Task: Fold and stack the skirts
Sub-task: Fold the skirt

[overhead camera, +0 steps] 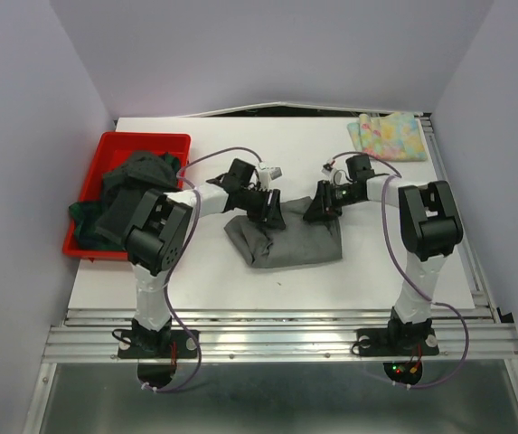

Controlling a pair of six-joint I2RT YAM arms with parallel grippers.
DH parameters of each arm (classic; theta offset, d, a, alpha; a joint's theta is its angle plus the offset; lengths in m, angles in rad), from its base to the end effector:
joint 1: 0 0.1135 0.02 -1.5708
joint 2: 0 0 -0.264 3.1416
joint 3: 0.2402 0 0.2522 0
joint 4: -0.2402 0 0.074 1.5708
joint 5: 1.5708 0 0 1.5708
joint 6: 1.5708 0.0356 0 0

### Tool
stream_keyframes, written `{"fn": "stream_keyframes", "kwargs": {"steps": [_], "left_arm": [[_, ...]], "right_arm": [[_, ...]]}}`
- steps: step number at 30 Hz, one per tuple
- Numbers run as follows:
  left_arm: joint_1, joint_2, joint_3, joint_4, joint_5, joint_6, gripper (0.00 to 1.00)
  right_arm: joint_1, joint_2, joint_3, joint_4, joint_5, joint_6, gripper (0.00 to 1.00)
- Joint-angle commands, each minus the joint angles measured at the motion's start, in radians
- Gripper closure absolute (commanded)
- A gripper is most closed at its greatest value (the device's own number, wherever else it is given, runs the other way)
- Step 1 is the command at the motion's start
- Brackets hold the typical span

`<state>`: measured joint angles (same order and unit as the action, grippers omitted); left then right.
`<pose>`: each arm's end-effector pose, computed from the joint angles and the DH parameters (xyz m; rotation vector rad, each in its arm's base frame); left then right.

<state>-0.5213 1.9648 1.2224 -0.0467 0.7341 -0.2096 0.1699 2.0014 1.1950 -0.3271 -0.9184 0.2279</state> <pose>0.3464 -0.2264 0.1646 0.7466 2.3071 -1.2127 0.3732 0.0927 0.1315 -0.2084 2.5862 1.3633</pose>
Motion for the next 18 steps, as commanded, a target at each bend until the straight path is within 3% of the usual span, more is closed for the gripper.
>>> {"fn": "stream_keyframes", "kwargs": {"steps": [1,4,6,8,9,11,18], "left_arm": [[0.009,-0.095,0.071,-0.128,-0.104,0.17,0.4],[0.007,-0.257,0.062,-0.15,-0.218,0.263,0.3],[0.004,-0.389,0.043,-0.171,-0.335,0.309,0.2],[0.0,-0.47,0.025,-0.202,-0.409,0.372,0.04],[-0.003,-0.545,0.005,-0.209,-0.486,0.398,0.01],[-0.008,-0.618,-0.017,-0.237,-0.548,0.484,0.01],[-0.009,-0.949,-0.132,-0.217,-0.716,0.631,0.01]], "right_arm": [[-0.004,-0.087,0.086,0.083,0.096,0.034,0.59],[-0.004,-0.229,0.091,0.063,0.099,0.041,0.46],[-0.004,-0.343,0.081,0.047,0.127,0.024,0.26],[-0.004,-0.41,0.071,0.002,0.182,-0.002,0.17],[-0.004,-0.47,0.055,-0.013,0.2,-0.036,0.08],[-0.004,-0.522,0.034,-0.058,0.289,-0.059,0.01],[-0.004,-0.753,-0.087,-0.082,0.553,-0.16,0.0]]}}
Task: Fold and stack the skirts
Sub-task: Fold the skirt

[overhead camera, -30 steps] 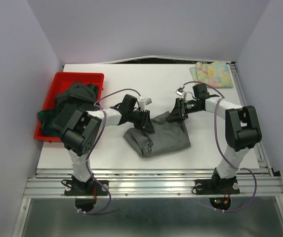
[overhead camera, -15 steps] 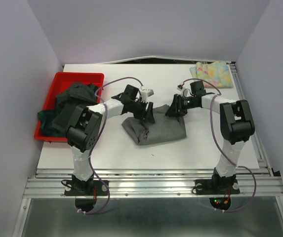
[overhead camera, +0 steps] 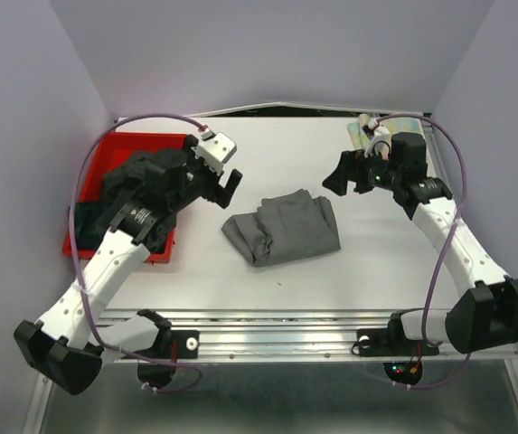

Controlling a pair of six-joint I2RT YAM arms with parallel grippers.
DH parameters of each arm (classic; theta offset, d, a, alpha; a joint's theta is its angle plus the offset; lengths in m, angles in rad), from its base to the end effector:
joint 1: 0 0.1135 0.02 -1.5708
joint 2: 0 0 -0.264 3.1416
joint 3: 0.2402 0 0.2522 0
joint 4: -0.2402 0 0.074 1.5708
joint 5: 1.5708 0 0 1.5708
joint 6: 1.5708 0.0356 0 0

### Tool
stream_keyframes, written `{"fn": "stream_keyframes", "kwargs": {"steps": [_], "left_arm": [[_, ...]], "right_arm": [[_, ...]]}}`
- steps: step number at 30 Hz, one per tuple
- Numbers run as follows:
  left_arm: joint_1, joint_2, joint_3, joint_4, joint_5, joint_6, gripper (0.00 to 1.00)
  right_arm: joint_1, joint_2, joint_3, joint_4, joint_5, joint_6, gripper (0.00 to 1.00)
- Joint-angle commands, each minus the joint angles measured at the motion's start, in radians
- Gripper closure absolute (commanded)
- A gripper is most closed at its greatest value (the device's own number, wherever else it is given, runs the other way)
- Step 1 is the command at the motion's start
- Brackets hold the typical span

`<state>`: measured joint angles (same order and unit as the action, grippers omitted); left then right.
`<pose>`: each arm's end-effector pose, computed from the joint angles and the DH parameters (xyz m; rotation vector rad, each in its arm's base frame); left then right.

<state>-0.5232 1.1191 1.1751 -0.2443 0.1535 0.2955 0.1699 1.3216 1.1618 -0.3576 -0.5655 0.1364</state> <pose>0.2166 -0.1312 0.4042 0.8046 1.5726 -0.3004 0.2892 0.0690 0.3381 -0.3828 2.0555 0.7748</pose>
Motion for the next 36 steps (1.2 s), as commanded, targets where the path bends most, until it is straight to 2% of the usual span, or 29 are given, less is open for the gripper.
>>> {"fn": "stream_keyframes", "kwargs": {"steps": [1,3,4,7,8,9,10,11,14,19,23,28,31,36], "left_arm": [[-0.008,-0.132,-0.103,-0.007,-0.141,0.126,0.01],[-0.008,-0.195,-0.136,-0.006,-0.141,0.104,0.01],[-0.008,-0.202,-0.141,-0.05,-0.125,0.102,0.06],[-0.008,-0.196,-0.169,-0.099,-0.016,0.004,0.19],[-0.008,-0.19,-0.183,-0.102,0.076,-0.036,0.27],[-0.008,-0.196,-0.227,-0.086,0.137,-0.077,0.28],[-0.008,-0.203,-0.258,-0.052,0.197,-0.119,0.3],[-0.011,-0.218,-0.34,0.055,0.284,-0.219,0.33],[-0.061,-0.173,-0.434,0.273,0.317,-0.439,0.41],[-0.139,0.01,-0.411,0.485,0.373,-0.657,0.45],[-0.185,0.166,-0.37,0.585,0.396,-0.734,0.49],[-0.153,0.361,-0.31,0.577,0.388,-0.771,0.55],[-0.147,0.465,-0.234,0.505,0.377,-0.719,0.56],[-0.089,0.652,-0.146,0.42,0.395,-0.725,0.56]], "right_arm": [[-0.004,-0.082,-0.057,-0.063,0.231,-0.075,0.0],[-0.004,-0.085,-0.068,-0.09,0.262,-0.125,0.0],[-0.004,-0.082,-0.073,-0.115,0.254,-0.174,0.0],[-0.004,-0.061,-0.062,-0.174,0.133,-0.259,0.0],[-0.004,-0.038,-0.053,-0.226,0.03,-0.277,0.0],[-0.004,-0.024,-0.056,-0.248,-0.015,-0.276,0.0],[-0.004,-0.012,-0.065,-0.265,-0.048,-0.264,0.0],[-0.004,0.001,-0.103,-0.267,-0.062,-0.25,0.0],[-0.004,0.054,-0.171,-0.261,-0.027,-0.209,0.0],[-0.027,0.073,-0.238,-0.242,-0.01,-0.155,0.0],[-0.04,0.118,-0.254,-0.198,-0.02,-0.089,0.0],[-0.095,0.257,-0.206,-0.198,-0.082,-0.018,0.0],[-0.118,0.313,-0.206,-0.178,-0.108,0.043,0.0],[-0.13,0.35,-0.243,-0.109,-0.126,0.121,0.0]]}}
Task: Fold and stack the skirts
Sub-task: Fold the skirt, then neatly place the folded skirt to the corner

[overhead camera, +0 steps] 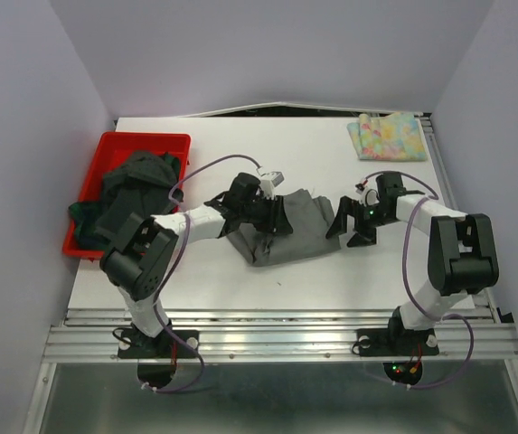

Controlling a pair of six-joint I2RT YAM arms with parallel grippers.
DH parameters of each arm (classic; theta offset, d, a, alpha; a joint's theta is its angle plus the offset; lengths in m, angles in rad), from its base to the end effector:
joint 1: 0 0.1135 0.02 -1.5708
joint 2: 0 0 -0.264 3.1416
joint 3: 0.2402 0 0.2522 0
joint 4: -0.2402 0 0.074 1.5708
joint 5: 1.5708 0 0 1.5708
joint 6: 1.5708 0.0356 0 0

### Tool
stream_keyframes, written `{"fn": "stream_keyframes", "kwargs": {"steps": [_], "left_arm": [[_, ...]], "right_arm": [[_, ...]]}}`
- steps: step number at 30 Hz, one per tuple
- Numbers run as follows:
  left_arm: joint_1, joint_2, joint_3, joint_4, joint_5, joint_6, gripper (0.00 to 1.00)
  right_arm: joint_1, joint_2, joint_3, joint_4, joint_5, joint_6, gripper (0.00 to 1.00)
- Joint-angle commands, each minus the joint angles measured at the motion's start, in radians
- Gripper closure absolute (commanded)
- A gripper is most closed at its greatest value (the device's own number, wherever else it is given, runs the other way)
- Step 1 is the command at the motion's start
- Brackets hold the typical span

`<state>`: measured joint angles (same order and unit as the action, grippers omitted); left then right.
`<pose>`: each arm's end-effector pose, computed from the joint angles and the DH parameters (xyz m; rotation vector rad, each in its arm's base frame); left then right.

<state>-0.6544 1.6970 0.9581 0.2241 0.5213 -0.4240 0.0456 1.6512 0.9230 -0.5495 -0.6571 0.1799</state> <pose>0.2796 -0.2368 0.2031 0.5960 2.1575 -1.1686 0.2922 0.0351 0.1606 0.0467 2.7688 0.9828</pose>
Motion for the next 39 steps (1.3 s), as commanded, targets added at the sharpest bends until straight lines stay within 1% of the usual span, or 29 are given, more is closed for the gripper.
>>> {"fn": "stream_keyframes", "kwargs": {"steps": [1,2,4,5,7,13,14,17,19,21,22,23,26,28,30,32,33,34,35,36,39], "left_arm": [[0.056,0.101,0.097,-0.066,0.039,-0.004,0.56],[0.07,0.127,0.112,-0.113,0.036,-0.001,0.56],[0.102,0.19,0.143,-0.144,0.055,0.02,0.57],[0.11,0.213,0.159,-0.194,0.059,0.036,0.57],[0.119,0.268,0.188,-0.221,0.057,0.068,0.58],[0.142,0.401,0.269,-0.325,0.082,0.111,0.59],[0.144,0.421,0.283,-0.369,0.079,0.137,0.6],[0.153,0.47,0.307,-0.399,0.079,0.145,0.62],[0.159,0.483,0.307,-0.397,0.083,0.145,0.62],[0.167,0.484,0.304,-0.404,0.077,0.149,0.62],[0.17,0.483,0.3,-0.404,0.078,0.151,0.62],[0.173,0.481,0.298,-0.405,0.079,0.151,0.62],[0.174,0.481,0.294,-0.405,0.082,0.149,0.62],[0.174,0.487,0.303,-0.407,0.085,0.151,0.62],[0.174,0.493,0.304,-0.408,0.089,0.146,0.62],[0.176,0.492,0.3,-0.402,0.1,0.13,0.62],[0.174,0.49,0.297,-0.39,0.106,0.126,0.62],[0.173,0.494,0.292,-0.387,0.111,0.12,0.62],[0.173,0.494,0.288,-0.381,0.112,0.116,0.62],[0.173,0.492,0.281,-0.367,0.117,0.107,0.62],[0.171,0.494,0.277,-0.355,0.121,0.097,0.62]], "right_arm": [[-0.006,0.025,-0.021,0.101,-0.042,0.101,0.0],[-0.006,0.036,-0.029,0.138,-0.05,0.108,0.0],[-0.006,0.047,-0.048,0.19,-0.068,0.127,0.0],[-0.006,0.053,-0.053,0.206,-0.068,0.131,0.0],[-0.006,0.077,-0.073,0.252,-0.073,0.144,0.0],[-0.006,0.16,-0.088,0.281,-0.076,0.158,0.0],[-0.006,0.166,-0.102,0.305,-0.09,0.164,0.0],[-0.006,0.202,-0.119,0.348,-0.114,0.182,0.0],[-0.006,0.219,-0.13,0.347,-0.113,0.175,0.0],[-0.029,0.231,-0.141,0.294,-0.092,0.138,0.0],[-0.045,0.223,-0.145,0.271,-0.084,0.136,0.0],[-0.088,0.194,-0.15,0.228,-0.07,0.138,0.0],[-0.156,0.141,-0.197,0.18,-0.052,0.21,0.0],[-0.182,0.072,-0.229,0.172,-0.09,0.282,0.0],[-0.182,0.011,-0.278,0.157,-0.119,0.332,0.0],[-0.182,-0.04,-0.323,0.157,-0.131,0.436,0.0],[-0.182,-0.098,-0.396,0.184,-0.153,0.539,0.0],[-0.182,-0.128,-0.433,0.212,-0.147,0.594,0.0],[-0.182,-0.16,-0.475,0.274,-0.136,0.652,0.0],[-0.17,-0.218,-0.56,0.354,-0.118,0.743,0.0],[-0.119,-0.252,-0.633,0.465,-0.058,0.799,0.0]]}}
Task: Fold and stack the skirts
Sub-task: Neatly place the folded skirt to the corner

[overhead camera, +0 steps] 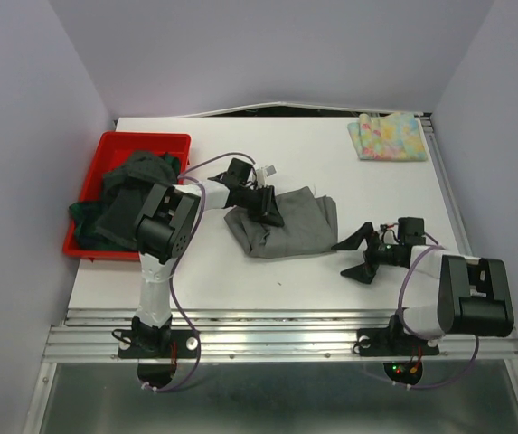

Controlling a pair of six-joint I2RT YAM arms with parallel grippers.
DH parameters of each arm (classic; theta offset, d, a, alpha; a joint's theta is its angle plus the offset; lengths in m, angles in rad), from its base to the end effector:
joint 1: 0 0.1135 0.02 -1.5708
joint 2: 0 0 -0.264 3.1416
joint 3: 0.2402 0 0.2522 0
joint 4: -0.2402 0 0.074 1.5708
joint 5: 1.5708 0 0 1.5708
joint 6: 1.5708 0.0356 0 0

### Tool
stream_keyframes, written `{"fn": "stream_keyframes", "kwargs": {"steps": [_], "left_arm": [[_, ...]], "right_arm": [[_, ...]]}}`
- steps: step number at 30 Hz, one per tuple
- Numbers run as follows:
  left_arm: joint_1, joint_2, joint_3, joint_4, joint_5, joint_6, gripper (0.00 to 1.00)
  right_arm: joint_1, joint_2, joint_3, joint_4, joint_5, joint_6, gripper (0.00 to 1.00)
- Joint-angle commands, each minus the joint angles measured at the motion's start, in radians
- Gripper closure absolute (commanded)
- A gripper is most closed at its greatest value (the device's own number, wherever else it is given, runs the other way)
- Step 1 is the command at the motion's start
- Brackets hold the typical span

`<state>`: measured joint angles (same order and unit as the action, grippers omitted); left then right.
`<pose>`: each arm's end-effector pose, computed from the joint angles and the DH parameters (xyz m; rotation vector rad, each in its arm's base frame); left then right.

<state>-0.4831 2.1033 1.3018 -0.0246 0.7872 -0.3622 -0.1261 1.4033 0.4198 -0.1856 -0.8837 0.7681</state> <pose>0.3733 -0.2243 0.1338 0.5464 2.4293 -1.3247 0.2013 0.0022 0.1142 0.9384 2.5620 1.3936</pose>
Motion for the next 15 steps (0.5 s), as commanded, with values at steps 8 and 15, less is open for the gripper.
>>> {"fn": "stream_keyframes", "kwargs": {"steps": [8,15], "left_arm": [[-0.003,0.089,-0.058,-0.112,-0.151,0.034,0.62],[-0.002,0.08,-0.058,-0.117,-0.157,0.039,0.62]], "right_arm": [[0.12,0.157,-0.168,0.595,0.348,0.243,0.0],[0.187,0.365,-0.104,0.787,0.431,0.271,0.0]]}}
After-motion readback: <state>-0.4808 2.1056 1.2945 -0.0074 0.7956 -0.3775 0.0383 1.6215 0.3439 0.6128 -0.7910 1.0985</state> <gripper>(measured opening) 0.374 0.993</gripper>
